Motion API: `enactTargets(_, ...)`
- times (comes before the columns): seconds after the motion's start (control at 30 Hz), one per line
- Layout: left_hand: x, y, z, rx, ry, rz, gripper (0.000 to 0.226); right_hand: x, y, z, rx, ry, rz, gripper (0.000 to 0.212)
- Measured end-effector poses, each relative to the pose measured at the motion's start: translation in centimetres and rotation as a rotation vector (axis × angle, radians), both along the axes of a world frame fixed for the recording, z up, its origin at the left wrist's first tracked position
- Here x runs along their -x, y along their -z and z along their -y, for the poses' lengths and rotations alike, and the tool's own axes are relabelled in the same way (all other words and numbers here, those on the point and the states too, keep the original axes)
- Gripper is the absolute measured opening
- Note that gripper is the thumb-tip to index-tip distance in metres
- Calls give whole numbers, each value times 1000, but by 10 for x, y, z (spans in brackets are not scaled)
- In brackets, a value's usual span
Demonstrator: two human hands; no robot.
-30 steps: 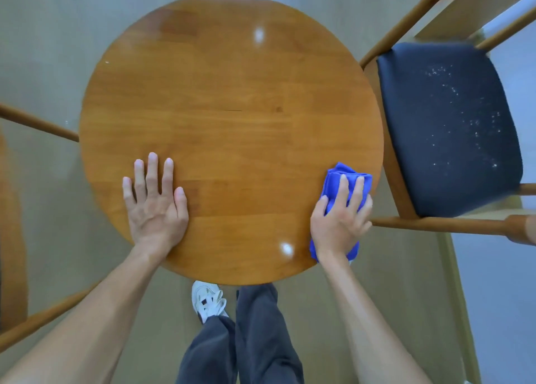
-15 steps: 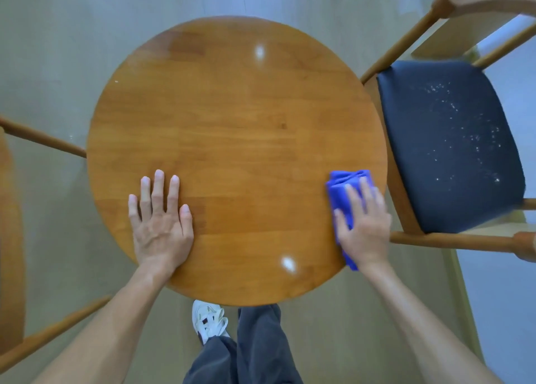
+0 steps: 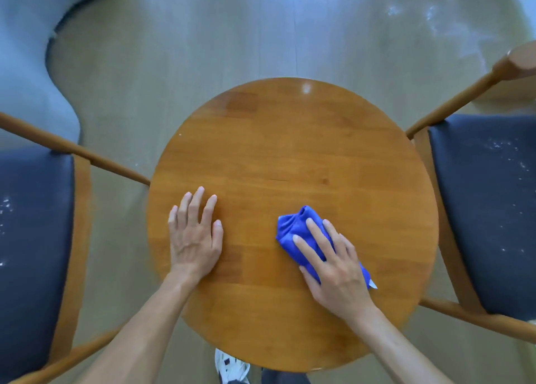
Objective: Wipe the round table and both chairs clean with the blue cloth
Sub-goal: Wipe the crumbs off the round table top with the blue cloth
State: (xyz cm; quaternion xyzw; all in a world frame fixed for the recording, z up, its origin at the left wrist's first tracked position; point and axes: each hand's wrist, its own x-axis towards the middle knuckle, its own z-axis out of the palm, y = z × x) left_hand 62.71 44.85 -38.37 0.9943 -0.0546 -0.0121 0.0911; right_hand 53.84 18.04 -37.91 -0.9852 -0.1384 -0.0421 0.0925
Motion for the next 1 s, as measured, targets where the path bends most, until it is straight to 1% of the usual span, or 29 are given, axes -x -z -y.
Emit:
enactTargets(0.03,-4,1,0,-12,-2,-22,53,-3,1,18,7,68,5,53)
enactTargets(0.07,-7,3,-1,-21,-4,-44,54,-11,2,35,13,197,7,53)
enactTargets(0.17,-5,13,-3,-38,-6,-58,56,-58,-1,63,-36,722,-35,56)
enactTargets(0.2,-3,16,-3,-41,-4,-57,57,-78,-2,64,-73,855,-43,57)
enactTargets(0.23,-3,18,-3,-43,-4,-54,57,-99,-2,62,-102,957,-42,57)
enactTargets(0.3,-3,21,-5,-49,-2,-46,57,-139,-1,51,-126,1095,-49,60)
enactTargets(0.37,-3,20,-5,-46,1,-47,57,-180,-1,30,-140,1135,-66,64)
enactTargets(0.47,-4,20,-3,-37,10,-41,57,-241,-1,-16,-136,1020,-101,67)
enactTargets(0.6,-4,21,-5,-20,16,-42,58,-302,-2,-112,-107,695,-138,70)
enactTargets(0.7,-4,19,-6,5,10,-40,57,-293,0,-198,-108,305,-136,67)
enactTargets(0.77,-5,18,-5,17,20,-34,53,-260,1,-238,-120,-74,-93,54)
enactTargets(0.83,-5,18,-5,24,24,-14,49,-239,1,-239,-99,-416,-67,43)
enactTargets(0.87,-5,18,-6,29,22,-19,49,-240,0,-226,-100,-508,-63,41)
enactTargets(0.9,-4,17,-6,37,21,-36,51,-246,-1,-207,-103,-517,-51,42)
enactTargets(0.93,-5,16,-6,44,21,-50,53,-253,-2,-183,-110,-452,-38,44)
enactTargets(0.97,-5,16,-7,47,20,-58,55,-260,-2,-156,-116,-327,-25,45)
enactTargets(1.0,-5,17,-7,47,20,-62,56,-263,-2,-124,-111,-155,-15,46)
